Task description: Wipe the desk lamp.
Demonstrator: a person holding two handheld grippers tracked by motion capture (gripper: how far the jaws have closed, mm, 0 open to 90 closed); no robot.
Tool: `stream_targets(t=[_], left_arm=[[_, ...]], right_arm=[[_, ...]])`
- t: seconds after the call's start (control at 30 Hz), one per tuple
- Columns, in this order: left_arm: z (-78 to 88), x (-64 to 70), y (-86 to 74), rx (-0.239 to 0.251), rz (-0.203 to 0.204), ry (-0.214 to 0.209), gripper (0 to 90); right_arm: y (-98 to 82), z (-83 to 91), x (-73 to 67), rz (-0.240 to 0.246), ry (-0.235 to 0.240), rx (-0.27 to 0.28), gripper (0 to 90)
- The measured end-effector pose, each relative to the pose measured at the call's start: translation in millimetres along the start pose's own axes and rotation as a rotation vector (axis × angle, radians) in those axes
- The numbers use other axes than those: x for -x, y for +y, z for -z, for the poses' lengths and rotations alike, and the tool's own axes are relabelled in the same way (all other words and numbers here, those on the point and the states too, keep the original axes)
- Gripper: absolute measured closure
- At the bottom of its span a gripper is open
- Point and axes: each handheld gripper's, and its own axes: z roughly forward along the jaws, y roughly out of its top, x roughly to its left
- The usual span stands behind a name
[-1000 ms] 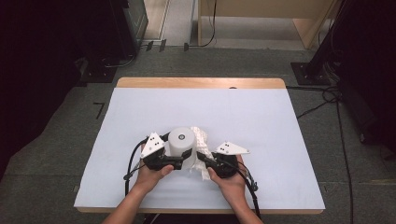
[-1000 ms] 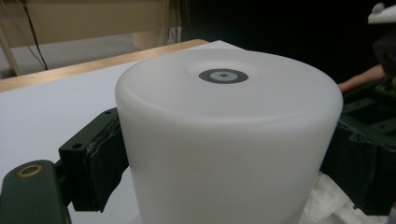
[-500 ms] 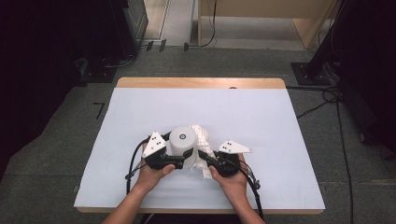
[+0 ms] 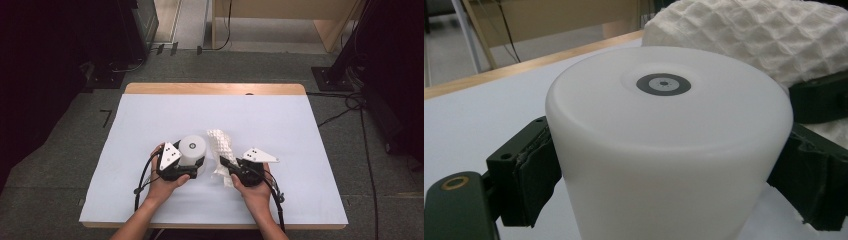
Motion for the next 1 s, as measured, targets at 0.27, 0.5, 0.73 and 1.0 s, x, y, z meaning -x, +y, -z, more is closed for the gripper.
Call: stream_targets(t=[0.27, 0.5, 0.73, 1.0], left_arm=[[13.0, 12.7, -2.7, 0.02, 0.039, 0.12, 3.4], [0.1, 29.8, -2.8, -0.039, 0.039, 0.226, 7.6], [7.5, -1.4, 1.1, 0.013, 0.161, 0.016, 9.1], [17.0, -17.5, 9.0, 0.063, 0.191, -0.171, 9.2]], right_arm=[[-0.7, 0.4, -0.7, 0.008, 0.001, -0.006, 79.9], [-1.3, 0.4, 2.8, -0.002, -0.01, -0.005, 79.8], [-4.8, -7.5, -2.7, 0.008, 0.017, -0.029, 79.8], [-9.4, -19.0, -19.9, 0.032, 0.068, -0.058, 79.8]])
